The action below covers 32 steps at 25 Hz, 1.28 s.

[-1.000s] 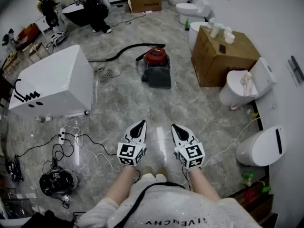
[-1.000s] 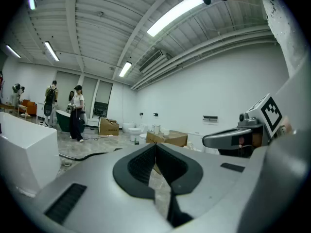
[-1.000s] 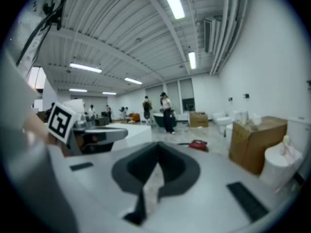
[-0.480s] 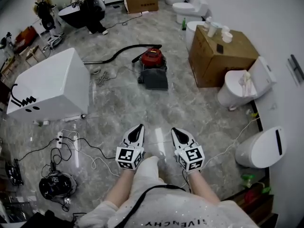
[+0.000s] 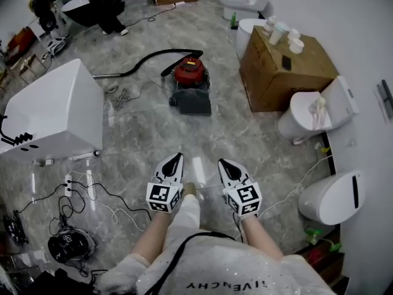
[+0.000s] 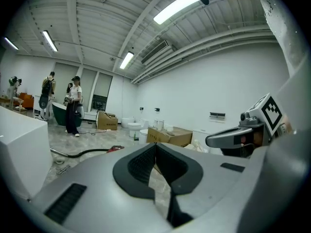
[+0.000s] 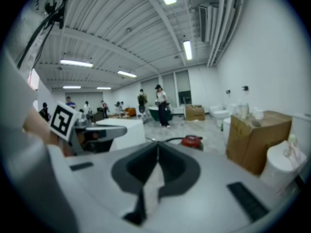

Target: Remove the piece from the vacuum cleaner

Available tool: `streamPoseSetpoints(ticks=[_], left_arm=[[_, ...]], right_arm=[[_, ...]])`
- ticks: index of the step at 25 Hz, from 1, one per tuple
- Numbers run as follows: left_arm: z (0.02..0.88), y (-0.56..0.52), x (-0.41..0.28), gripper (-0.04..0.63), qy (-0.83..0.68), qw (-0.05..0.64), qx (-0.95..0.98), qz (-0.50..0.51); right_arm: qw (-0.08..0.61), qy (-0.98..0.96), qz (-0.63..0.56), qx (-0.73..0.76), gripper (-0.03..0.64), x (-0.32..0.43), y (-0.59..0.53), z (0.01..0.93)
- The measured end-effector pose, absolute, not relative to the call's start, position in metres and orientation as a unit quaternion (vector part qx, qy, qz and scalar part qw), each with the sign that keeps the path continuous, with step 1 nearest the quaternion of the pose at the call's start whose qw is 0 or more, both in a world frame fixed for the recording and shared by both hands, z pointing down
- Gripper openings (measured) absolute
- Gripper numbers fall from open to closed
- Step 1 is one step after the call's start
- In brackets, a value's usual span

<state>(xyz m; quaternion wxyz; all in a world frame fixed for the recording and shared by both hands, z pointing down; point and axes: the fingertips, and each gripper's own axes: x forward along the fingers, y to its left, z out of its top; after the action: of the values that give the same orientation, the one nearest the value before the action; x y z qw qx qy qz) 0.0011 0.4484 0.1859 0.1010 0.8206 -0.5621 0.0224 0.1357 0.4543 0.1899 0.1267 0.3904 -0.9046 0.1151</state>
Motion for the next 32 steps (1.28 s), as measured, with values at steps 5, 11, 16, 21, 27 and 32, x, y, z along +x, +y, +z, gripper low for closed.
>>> streamPoseSetpoints(ticks=[5, 11, 16, 21, 27, 32], left_arm=[[0.178, 0.386, -0.021, 0.023, -0.555, 0.093, 0.826, 0.028], [0.187, 0.323, -0.045, 0.023, -0.552, 0.100, 0.827, 0.037], [0.192, 0.286, -0.055, 0.023, -0.548, 0.101, 0.830, 0.040], [0.201, 0.259, -0.054, 0.023, -0.549, 0.112, 0.827, 0.042], [0.218, 0.220, -0.058, 0.023, -0.555, 0.126, 0.820, 0.051], [0.235, 0.167, -0.058, 0.023, -0.541, 0.145, 0.824, 0.085]], right_arm=[[0.127, -0.905, 0.113, 0.390, 0.015, 0.111, 0.391, 0.187], [0.139, -0.903, 0.121, 0.387, 0.015, 0.089, 0.334, 0.197], [0.147, -0.897, 0.129, 0.396, 0.015, 0.084, 0.301, 0.207], [0.154, -0.895, 0.133, 0.396, 0.015, 0.082, 0.271, 0.212], [0.157, -0.900, 0.143, 0.380, 0.015, 0.072, 0.218, 0.233], [0.184, -0.911, 0.147, 0.339, 0.015, 0.050, 0.160, 0.261]])
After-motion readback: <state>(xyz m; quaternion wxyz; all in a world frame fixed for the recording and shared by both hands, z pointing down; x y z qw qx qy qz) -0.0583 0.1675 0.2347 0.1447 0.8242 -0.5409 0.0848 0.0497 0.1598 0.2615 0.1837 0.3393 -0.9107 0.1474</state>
